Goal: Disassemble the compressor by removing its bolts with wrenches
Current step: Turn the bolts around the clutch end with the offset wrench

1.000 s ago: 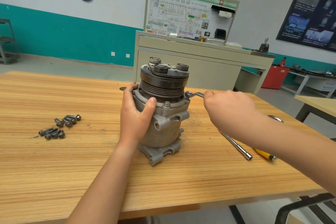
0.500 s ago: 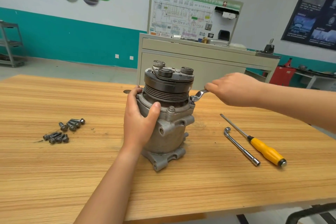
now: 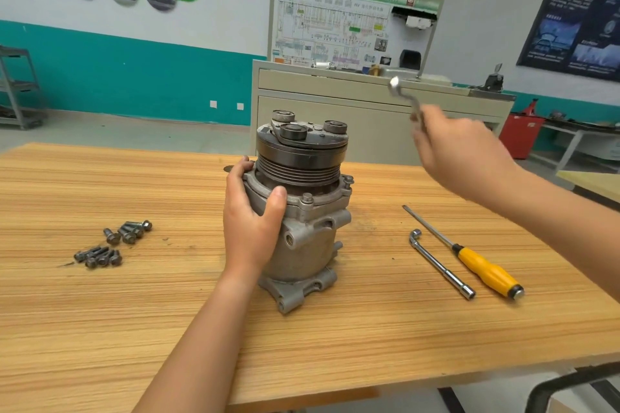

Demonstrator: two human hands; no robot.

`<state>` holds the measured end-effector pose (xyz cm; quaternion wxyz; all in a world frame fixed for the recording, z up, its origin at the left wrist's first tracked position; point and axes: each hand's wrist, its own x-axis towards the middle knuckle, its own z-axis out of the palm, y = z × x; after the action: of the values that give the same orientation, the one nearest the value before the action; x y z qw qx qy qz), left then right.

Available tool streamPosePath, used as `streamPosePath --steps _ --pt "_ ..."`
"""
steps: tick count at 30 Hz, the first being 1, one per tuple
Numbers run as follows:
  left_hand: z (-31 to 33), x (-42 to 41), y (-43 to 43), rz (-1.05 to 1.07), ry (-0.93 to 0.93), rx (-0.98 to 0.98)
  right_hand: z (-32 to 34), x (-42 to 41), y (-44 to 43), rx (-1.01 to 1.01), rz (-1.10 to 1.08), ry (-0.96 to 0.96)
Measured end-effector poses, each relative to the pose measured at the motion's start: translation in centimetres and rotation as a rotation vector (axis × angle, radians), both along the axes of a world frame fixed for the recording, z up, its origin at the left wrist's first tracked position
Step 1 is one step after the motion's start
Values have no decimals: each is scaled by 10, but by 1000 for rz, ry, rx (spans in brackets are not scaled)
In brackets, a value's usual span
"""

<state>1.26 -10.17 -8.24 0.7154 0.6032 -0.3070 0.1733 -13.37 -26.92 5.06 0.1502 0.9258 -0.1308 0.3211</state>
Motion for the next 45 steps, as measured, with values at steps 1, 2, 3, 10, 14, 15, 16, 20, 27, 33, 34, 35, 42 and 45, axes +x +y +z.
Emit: streamPosePath --steps 1,2,3,10,14,15,16,20,27,33,34,35,42,45 --pt "-1 1 -1 1 -1 -2 -5 -7 6 37 -51 102" --pt "-1 1 -1 0 -4 0 -10 -13 13 56 -88 187" --pt "-2 1 -1 1 -7 2 -15 -18 20 55 -107 254" --pt "0 -2 0 -1 -4 -11 -26 -19 43 -211 -209 442" --pt "-1 -1 1 -1 -1 -4 -23 -9 46 -383 -246 543" --pt "-1 -1 1 -1 -3 0 -21 -8 47 -416 -247 563" --pt "-1 -1 1 0 -5 2 -20 -7 49 -449 -247 585" --pt "0 -1 0 -2 -2 2 -12 -6 50 -568 -237 676" --pt "-1 0 -1 9 -21 -5 0 4 35 -648 -158 750" --pt "-1 1 1 7 -23 0 4 17 1 -599 -117 722" --pt "-2 1 0 13 -18 -8 6 20 -7 -565 -74 684" --pt "-2 1 -2 15 -9 -15 7 24 -14 -526 -22 643" --pt "-2 2 -3 45 -20 -6 -17 70 -20 -548 433 195" --pt "-1 1 -3 52 -23 2 -10 64 -21 -419 395 80"
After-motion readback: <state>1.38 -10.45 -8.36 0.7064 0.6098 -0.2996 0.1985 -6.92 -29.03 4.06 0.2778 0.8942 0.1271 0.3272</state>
